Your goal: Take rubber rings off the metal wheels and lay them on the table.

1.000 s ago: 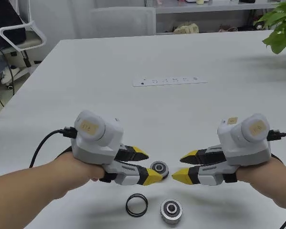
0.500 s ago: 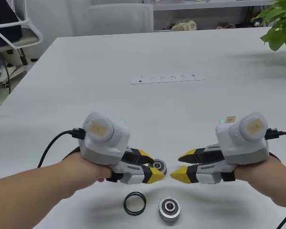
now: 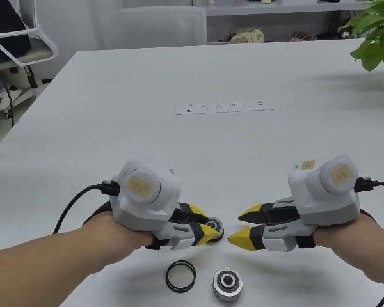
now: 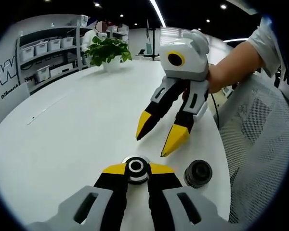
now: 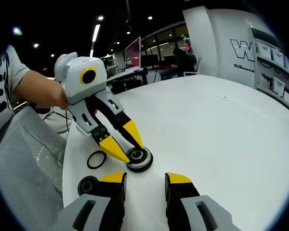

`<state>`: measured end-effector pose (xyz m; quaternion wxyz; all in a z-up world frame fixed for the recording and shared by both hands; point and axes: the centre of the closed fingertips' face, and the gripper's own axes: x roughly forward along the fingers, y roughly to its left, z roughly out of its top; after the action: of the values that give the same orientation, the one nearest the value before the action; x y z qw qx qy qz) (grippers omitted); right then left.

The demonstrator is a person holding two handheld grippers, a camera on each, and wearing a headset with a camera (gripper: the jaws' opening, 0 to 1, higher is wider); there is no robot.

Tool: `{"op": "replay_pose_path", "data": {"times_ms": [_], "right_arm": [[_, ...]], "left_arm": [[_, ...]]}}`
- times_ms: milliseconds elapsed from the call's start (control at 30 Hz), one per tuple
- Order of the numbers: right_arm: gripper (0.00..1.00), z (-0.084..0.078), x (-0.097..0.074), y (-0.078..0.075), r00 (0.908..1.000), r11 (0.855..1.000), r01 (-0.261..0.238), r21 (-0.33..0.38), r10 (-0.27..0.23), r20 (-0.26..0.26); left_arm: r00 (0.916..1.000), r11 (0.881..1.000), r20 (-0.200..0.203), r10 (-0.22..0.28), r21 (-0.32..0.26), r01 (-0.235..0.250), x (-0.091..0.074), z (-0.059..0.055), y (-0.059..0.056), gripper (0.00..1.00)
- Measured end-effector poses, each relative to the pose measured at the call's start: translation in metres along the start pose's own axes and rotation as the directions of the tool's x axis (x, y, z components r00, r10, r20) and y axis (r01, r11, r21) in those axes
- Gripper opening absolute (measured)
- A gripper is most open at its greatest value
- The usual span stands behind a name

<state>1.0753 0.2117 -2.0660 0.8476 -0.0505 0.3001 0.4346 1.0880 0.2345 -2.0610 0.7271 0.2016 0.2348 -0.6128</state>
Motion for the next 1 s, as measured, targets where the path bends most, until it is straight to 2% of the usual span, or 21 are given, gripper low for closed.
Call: {"op": "replay_pose_path", "data": {"times_ms": [433,1000], "right_arm": [[0.29,0.000,0.012,0.011,0.9992,0.999,-0.032,-0.038,0.031,-0.025],[0.29,0.005,0.031,0.017,0.9984,0.994,-0.042,-0.100,0.038,-0.041]], "left_arm": [[0.9997,1.000,0.002,0.026,-0.014,-0.026,-0.001,0.000,0.001,0.08],[0.9984,0.998,0.001,0.057,-0.036,-0.057,-0.003,-0.001,-0.002,0.08]]}}
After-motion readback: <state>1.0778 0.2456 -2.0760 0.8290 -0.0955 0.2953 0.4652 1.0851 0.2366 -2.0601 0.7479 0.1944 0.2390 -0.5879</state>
